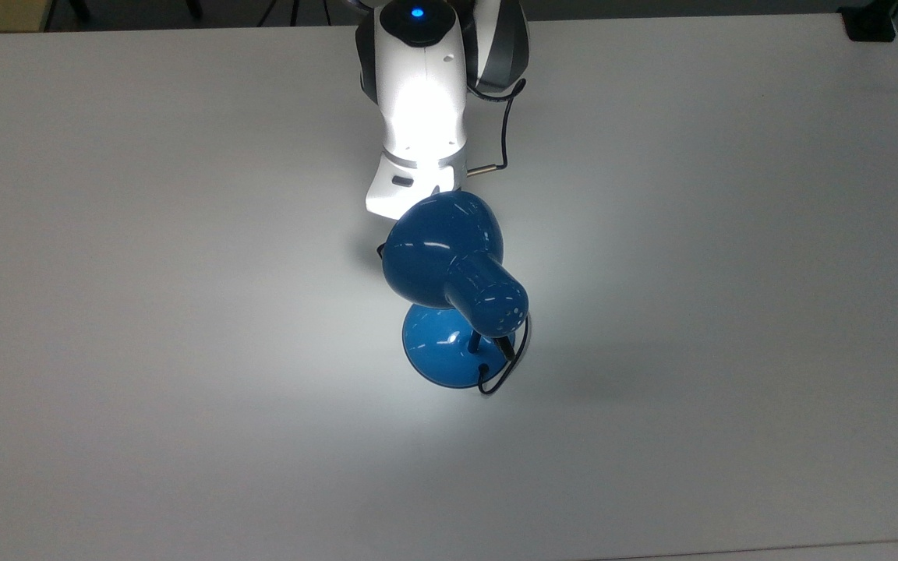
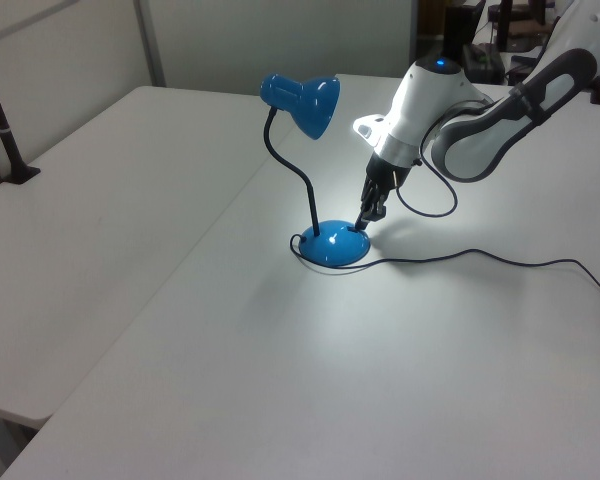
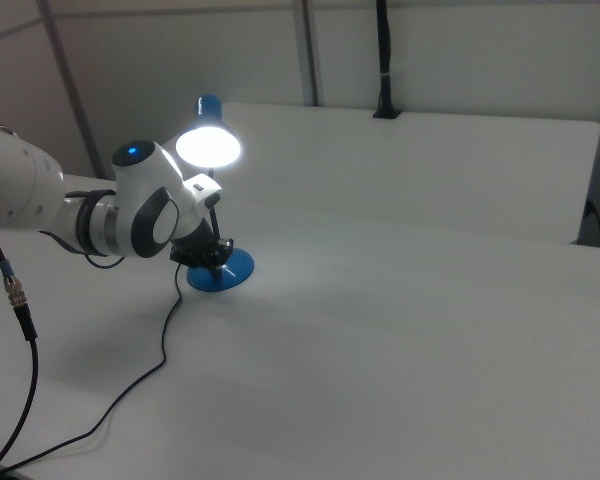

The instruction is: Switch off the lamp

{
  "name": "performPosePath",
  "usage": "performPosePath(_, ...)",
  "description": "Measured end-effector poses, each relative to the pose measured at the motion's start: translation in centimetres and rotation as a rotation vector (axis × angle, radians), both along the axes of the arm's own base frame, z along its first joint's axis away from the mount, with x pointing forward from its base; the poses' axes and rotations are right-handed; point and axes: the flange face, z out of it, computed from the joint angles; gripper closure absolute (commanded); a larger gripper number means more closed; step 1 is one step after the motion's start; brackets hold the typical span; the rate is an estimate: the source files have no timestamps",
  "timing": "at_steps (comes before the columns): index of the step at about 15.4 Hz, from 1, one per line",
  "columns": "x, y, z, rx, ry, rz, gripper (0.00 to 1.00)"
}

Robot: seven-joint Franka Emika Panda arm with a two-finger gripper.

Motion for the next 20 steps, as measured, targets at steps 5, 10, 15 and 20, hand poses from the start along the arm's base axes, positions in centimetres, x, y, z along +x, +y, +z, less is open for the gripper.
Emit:
performPosePath(5, 0.1, 0.0, -0.3, -0.005, 0.002, 0.012, 1.00)
performPosePath(10, -0.6, -0.2, -0.9, -0.028, 0.113, 0.008, 1.00)
performPosePath(15, -2.9, -2.4, 4.7, -0.079, 0.307, -0.033, 1.00)
performPosePath(20, -5.2, -6.4, 14.7, -0.088, 0.373, -0.158, 0.97)
